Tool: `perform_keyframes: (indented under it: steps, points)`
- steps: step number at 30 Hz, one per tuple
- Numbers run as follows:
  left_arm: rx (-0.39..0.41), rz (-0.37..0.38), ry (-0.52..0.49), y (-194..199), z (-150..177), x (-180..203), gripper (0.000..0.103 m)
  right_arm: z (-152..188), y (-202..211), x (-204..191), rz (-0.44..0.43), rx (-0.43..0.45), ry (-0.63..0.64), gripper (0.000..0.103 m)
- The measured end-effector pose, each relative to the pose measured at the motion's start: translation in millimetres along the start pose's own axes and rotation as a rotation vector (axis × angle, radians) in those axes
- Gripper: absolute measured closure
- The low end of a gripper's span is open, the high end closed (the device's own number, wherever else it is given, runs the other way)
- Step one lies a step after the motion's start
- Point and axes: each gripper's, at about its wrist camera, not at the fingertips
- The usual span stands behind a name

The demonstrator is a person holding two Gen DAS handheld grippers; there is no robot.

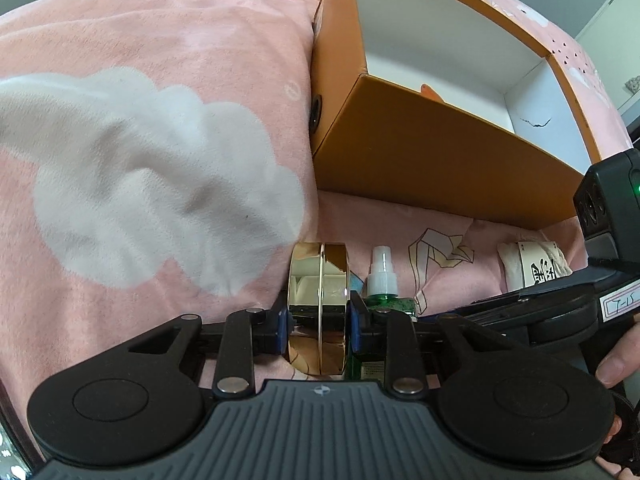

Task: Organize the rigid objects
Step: 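Grasp the green spray bottle with the right tool while the left tool grasps the gold compact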

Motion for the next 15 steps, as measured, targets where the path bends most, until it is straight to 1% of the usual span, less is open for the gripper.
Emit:
perform_keyframes:
  steps: [2,3,4,6,10,15]
  points:
    - [0.001,0.0,0.0,1.1,0.0,-0.7,0.071,0.5,0.9,1.3,-0.004,0.003,-0.003,0.054]
    - [0.001,0.001,0.001,1.3,0.6,-0.4,0.071,1.7,1.8,1.9,-0.004,0.008,-0.004,0.063]
    - [0.002,-0.002,-0.001,2.0,0.9,-0.6,0.071,3.2,6.3,2.8,-0.003,0.02,0.001,0.066]
    - [0.003,-0.003,-0.002,2.0,1.3,0.0,0.071,4.3,12.4,1.2,-0.009,0.034,0.006,0.07]
    - [0.0,-0.007,-0.017,0.9,1.0,3.3,0.071,10.9,28.7,-6.5,0.032,0.07,0.047,0.072]
    - [-0.013,-0.01,-0.031,-4.4,0.9,7.6,0.071,16.5,60.9,-16.7,0.151,0.167,0.091,0.072]
Point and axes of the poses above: each gripper's, at about its wrist camera, not at the fingertips, and y roughly against the way its jaws point, x to its right, z to its underside, and after that the axes turned 5 degrees about z, right-handed
